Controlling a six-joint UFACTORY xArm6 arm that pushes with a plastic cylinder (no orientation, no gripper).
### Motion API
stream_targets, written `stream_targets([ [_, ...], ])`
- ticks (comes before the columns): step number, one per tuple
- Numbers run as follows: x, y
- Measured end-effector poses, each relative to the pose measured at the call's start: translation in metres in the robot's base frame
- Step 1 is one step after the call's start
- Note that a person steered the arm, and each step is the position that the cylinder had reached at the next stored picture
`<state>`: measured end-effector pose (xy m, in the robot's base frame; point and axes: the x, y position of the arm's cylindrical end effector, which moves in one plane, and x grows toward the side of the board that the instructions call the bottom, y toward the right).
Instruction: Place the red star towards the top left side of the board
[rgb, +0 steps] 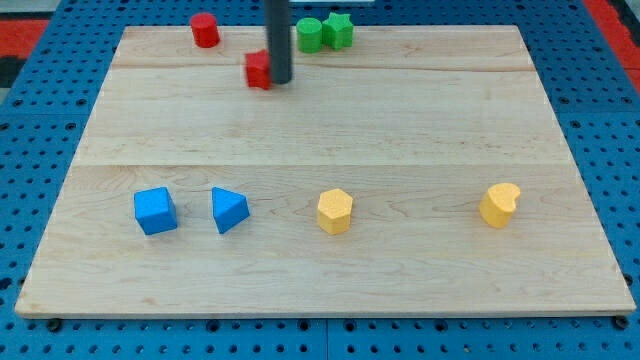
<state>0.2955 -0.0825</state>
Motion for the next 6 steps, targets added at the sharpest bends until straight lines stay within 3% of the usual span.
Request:
stream_targets([
  [1,-0.017,-0.064],
  [2,-0.044,-0.088],
  [3,-0.044,-0.078],
  [4,-0.003,-0.050],
  [6,0.119,-0.064],
])
